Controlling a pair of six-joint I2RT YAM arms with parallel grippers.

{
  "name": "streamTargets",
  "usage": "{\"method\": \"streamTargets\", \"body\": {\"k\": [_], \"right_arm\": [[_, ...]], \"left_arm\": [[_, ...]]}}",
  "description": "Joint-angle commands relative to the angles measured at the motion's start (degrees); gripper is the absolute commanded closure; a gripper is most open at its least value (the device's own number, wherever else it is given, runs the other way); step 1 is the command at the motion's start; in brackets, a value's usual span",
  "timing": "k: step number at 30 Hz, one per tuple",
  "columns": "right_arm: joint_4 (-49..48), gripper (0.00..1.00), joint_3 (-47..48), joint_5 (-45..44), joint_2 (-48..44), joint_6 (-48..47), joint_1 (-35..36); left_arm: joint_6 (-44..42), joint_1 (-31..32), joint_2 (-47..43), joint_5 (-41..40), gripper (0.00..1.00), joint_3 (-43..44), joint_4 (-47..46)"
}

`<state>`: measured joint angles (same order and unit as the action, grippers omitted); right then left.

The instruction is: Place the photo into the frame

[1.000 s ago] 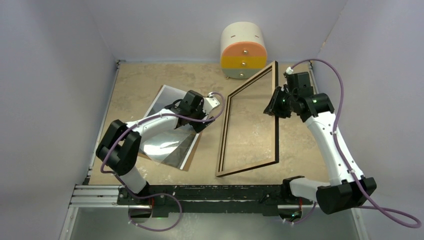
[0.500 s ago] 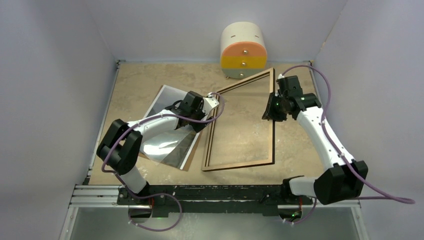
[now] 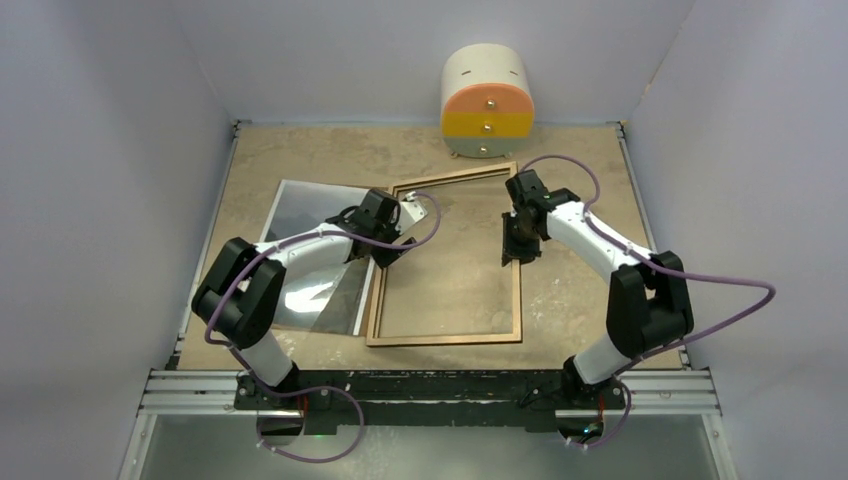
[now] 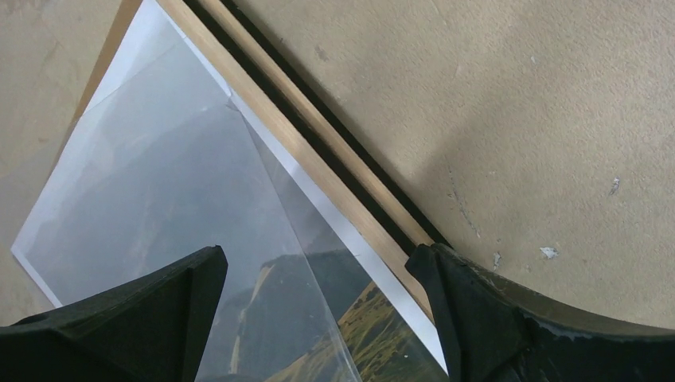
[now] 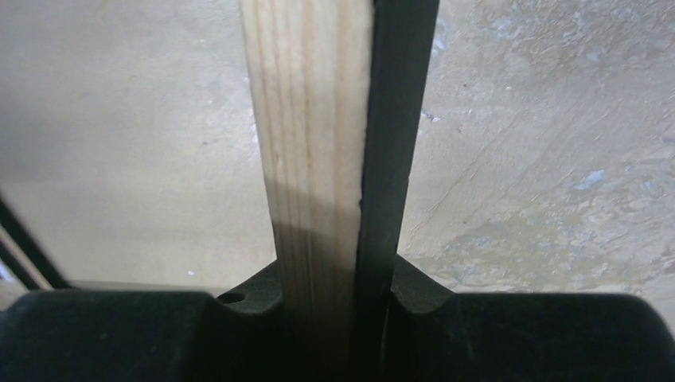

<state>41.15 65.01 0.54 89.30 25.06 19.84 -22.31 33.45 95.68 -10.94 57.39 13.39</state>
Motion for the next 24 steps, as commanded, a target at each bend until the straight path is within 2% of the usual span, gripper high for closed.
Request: {"method": "streamTargets", "body": {"k": [1,11,19,20,22,24], "right_arm": [[-1.63,0.85,-0.64,-5.8,0.89,-1.01,0.12],[-6.13,0.84,-2.53,-11.18,10.6,2.55,0.12],[-11.09,0.83,-6.22,-16.52,10.89,4.75,0.07],[-11.43,0.81,-6.68,-17.13,10.9,4.92,0.04],[-12.23,0.66,-7.56,-17.73,10.59,4.73,-0.02],[-13.29,0.58,-8.71,-17.85,9.89,4.72,-0.12]], "left_arm": [[-3.1,-1.39,0.43,-2.78,0.0,-2.59,-2.15],[-2.91,-2.01,-0.58,-0.23,0.0,-3.57,-0.61],[-2.98,-2.07,-0.72,2.98,0.0,-4.74,-0.31],[-2.81,-2.0,-0.8,3.75,0.0,-4.74,0.05],[-2.66,-1.99,-1.0,5.26,0.0,-4.74,0.56],[-2.57,-2.05,-1.09,6.7,0.0,-4.65,1.18]]}}
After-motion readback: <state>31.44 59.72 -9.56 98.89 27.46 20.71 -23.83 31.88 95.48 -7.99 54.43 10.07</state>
